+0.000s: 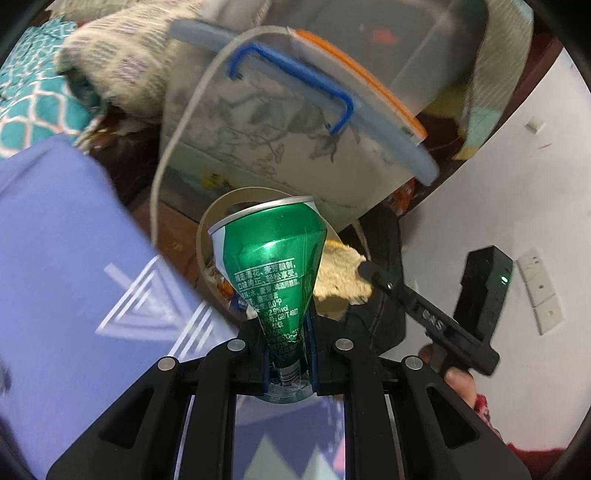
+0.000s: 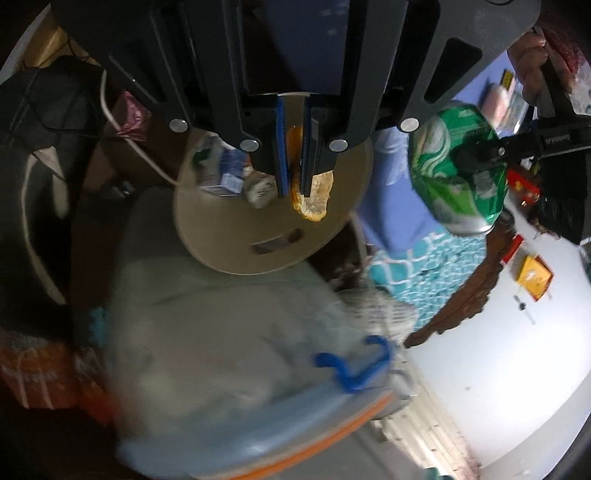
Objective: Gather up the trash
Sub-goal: 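Carry the bread slice and green can over the wastebasket and open both tools, then grasp the white plastic bag with the right tool while the left tool grasps the clear bottle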
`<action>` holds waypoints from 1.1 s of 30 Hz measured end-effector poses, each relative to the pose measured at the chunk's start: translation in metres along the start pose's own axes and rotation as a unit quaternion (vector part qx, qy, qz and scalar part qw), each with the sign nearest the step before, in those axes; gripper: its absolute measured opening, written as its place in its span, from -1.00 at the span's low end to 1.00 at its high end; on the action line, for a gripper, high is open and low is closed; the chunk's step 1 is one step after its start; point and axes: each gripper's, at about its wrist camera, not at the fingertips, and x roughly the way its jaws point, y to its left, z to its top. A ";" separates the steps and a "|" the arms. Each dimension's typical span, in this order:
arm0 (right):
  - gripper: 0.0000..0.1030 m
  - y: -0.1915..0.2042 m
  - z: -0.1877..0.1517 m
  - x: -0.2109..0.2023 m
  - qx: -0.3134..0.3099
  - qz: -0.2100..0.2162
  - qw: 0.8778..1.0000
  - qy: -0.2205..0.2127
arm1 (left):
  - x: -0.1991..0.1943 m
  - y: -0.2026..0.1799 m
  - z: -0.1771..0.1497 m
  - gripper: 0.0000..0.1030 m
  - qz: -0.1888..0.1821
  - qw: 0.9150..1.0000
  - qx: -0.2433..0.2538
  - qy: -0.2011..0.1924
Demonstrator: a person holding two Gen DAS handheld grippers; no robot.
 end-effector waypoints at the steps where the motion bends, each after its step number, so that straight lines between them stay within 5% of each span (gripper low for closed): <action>1: -0.76 -0.004 0.001 0.002 0.002 0.000 1.000 -0.002 | 0.008 0.000 0.004 -0.54 0.006 1.000 0.000 0.004; 2: -0.76 -0.008 0.003 0.008 0.002 -0.001 1.000 0.002 | 0.022 -0.002 0.009 -0.27 0.018 1.000 -0.003 0.013; 3: -0.76 -0.009 0.003 0.011 0.005 -0.001 1.000 0.006 | 0.029 -0.003 0.012 0.24 0.028 0.999 -0.006 0.016; 8: -0.76 -0.013 0.007 0.010 0.026 0.023 0.999 -0.012 | 0.023 -0.003 0.011 0.29 0.032 0.999 -0.010 -0.005; 10: -0.50 -0.005 0.004 0.007 0.026 0.037 0.999 -0.016 | 0.003 -0.003 0.003 0.29 0.034 0.999 -0.005 -0.023; 12: 0.59 0.005 0.002 0.001 0.024 0.049 0.998 -0.022 | -0.026 0.001 -0.013 0.29 0.038 0.998 -0.002 -0.046; 13: 0.64 0.011 0.000 -0.004 0.022 0.055 0.998 -0.034 | -0.037 0.005 -0.021 0.30 0.043 0.998 -0.002 -0.054; 17: 0.59 0.044 -0.006 -0.012 -0.010 0.086 0.996 -0.037 | -0.092 0.019 -0.067 0.30 0.061 0.994 -0.008 -0.086; 22: 0.21 0.093 -0.022 0.001 -0.041 0.129 0.991 0.009 | -0.170 0.056 -0.140 0.30 0.106 0.985 -0.045 -0.124; 24: 0.01 0.120 -0.033 0.013 -0.053 0.154 0.986 0.040 | -0.203 0.077 -0.168 0.30 0.138 0.978 -0.074 -0.141; 29: -0.05 0.205 -0.068 0.048 -0.101 0.203 0.967 0.115 | -0.287 0.137 -0.224 0.32 0.217 0.946 -0.153 -0.184; 33: -0.05 0.288 -0.094 0.073 -0.166 0.238 0.944 0.158 | -0.356 0.199 -0.255 0.52 0.348 0.894 -0.205 -0.192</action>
